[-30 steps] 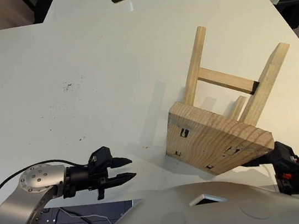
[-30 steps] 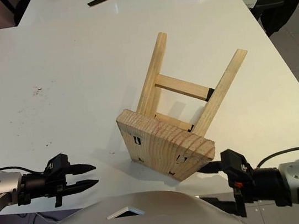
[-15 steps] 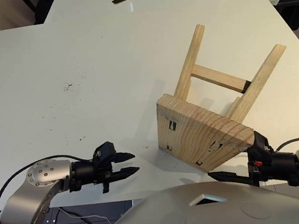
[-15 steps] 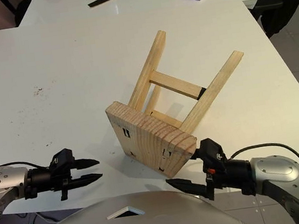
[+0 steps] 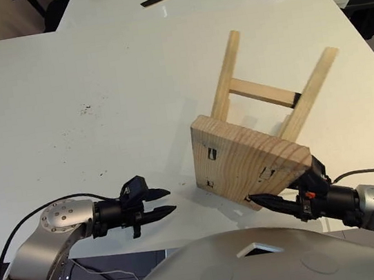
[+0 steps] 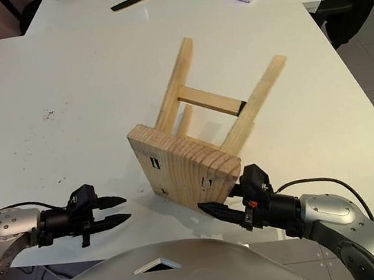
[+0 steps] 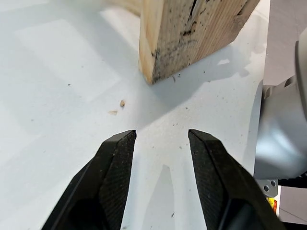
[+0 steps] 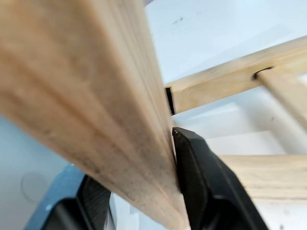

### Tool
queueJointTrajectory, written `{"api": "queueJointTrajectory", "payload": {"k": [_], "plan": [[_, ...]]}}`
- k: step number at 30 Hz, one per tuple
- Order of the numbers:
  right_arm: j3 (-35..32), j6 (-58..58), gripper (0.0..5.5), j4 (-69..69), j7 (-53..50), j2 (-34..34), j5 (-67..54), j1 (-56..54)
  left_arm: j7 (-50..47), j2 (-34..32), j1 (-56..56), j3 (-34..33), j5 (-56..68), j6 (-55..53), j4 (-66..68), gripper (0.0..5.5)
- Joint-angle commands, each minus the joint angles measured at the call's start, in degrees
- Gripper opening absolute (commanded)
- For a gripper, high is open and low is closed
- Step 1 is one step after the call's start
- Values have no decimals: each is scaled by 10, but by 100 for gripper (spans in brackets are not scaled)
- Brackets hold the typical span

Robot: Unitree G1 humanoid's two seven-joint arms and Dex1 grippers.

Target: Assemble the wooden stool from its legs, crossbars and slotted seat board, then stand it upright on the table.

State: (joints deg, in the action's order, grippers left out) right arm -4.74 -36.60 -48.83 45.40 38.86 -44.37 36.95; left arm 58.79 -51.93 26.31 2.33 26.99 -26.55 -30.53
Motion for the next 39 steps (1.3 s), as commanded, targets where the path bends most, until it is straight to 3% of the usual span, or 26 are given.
{"api": "queueJointTrajectory", "payload": {"k": [1, 5, 10, 13, 17, 21, 25, 32, 39], "plan": [[8, -2, 171, -5, -15, -7, -16, -10, -9, 3, -1, 6, -17, 4, 2, 203], [20, -3, 169, 0, -41, -21, -16, -26, -12, 9, 5, 8, -25, 8, 4, 203], [36, -35, 157, -10, -163, -93, -149, -161, -13, 19, -4, 22, -40, 19, 33, 203], [75, -47, 130, 3, -274, -165, -240, -305, -17, 30, -17, 40, -55, 29, 59, 203], [117, -21, 130, 84, -429, -315, -308, -501, -30, 55, -38, 62, -73, 38, 84, 203], [84, 41, 130, 152, -594, -431, -356, -570, -29, 58, -46, 68, -79, 46, 101, 203], [-3, 154, 130, 208, -791, -526, -425, -615, -35, 59, -38, 60, -75, 50, 113, 203], [-14, 220, 130, 241, -938, -527, -382, -619, -51, 71, -35, 65, -78, 53, 115, 203], [7, 205, 130, 300, -888, -517, -392, -560, -61, 80, -38, 74, -82, 56, 116, 203]]}}
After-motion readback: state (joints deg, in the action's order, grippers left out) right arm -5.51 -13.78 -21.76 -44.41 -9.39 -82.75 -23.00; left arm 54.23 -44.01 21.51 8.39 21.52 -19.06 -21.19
